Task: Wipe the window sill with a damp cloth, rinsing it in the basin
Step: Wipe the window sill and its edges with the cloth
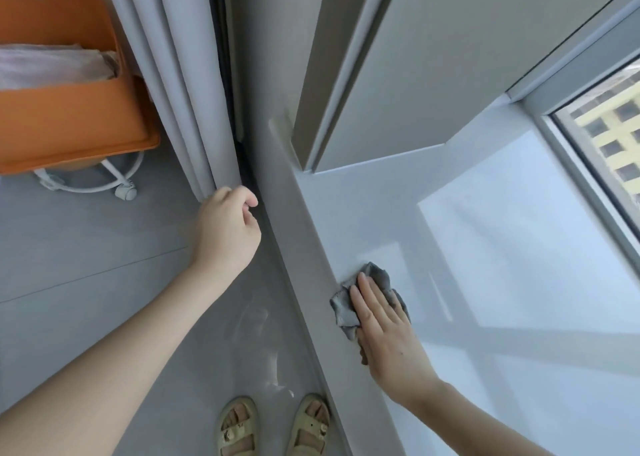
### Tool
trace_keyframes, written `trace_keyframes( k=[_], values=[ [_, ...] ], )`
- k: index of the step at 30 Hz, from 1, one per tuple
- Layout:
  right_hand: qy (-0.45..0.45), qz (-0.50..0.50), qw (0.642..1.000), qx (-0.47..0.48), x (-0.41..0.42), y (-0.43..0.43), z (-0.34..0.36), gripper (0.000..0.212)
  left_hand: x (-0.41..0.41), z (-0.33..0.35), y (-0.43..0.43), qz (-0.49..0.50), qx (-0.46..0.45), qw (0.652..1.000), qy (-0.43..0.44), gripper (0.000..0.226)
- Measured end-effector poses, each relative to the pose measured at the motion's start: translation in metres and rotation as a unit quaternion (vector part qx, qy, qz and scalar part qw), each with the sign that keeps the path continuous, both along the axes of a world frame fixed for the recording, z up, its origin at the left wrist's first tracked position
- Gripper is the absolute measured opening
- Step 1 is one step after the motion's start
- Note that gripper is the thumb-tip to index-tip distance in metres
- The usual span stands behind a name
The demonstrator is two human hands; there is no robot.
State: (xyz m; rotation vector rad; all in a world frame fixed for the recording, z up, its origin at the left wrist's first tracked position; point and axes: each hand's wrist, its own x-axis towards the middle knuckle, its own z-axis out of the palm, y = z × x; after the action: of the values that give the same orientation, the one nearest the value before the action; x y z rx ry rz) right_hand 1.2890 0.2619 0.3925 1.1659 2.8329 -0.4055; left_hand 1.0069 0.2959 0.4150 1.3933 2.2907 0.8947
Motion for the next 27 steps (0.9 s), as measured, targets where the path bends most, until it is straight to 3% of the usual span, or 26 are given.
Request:
trace_keyframes(
  k=[3, 7, 10, 14, 18, 20, 23, 27],
  values=[
    [0.005, 0.027, 0.999, 0.039, -0.018, 0.047, 0.0, 0.05, 0.013, 0.006, 0.005, -0.025, 0.008, 1.0, 0.016, 0.026],
    [0.008, -0.123, 0.991, 0.051, -0.096, 0.114, -0.007, 0.057, 0.03, 0.002, 0.007, -0.042, 0.021, 0.998, 0.036, 0.028],
    [0.016, -0.148, 0.988, 0.042, -0.114, 0.111, -0.012, 0.054, 0.046, -0.002, 0.004, -0.051, 0.03, 0.997, 0.044, 0.028],
    [0.052, -0.099, 0.992, 0.059, -0.012, 0.02, -0.01, 0.049, 0.077, -0.003, 0.007, -0.083, 0.017, 0.995, 0.047, 0.03],
    [0.018, -0.091, 0.995, 0.043, 0.099, -0.108, 0.001, 0.048, 0.117, 0.003, 0.008, -0.129, 0.002, 0.991, 0.033, 0.03],
    [0.003, -0.037, 0.999, 0.025, 0.125, -0.117, 0.004, 0.048, 0.131, 0.009, 0.009, -0.156, 0.012, 0.987, 0.048, 0.031],
    [0.021, 0.018, 0.999, 0.019, 0.115, -0.057, 0.0, 0.046, 0.143, 0.013, 0.016, -0.184, 0.019, 0.98, 0.073, 0.031],
    [0.031, -0.067, 0.996, 0.043, 0.074, 0.058, -0.008, 0.05, 0.157, 0.007, 0.018, -0.195, 0.014, 0.976, 0.096, 0.032]
  ],
)
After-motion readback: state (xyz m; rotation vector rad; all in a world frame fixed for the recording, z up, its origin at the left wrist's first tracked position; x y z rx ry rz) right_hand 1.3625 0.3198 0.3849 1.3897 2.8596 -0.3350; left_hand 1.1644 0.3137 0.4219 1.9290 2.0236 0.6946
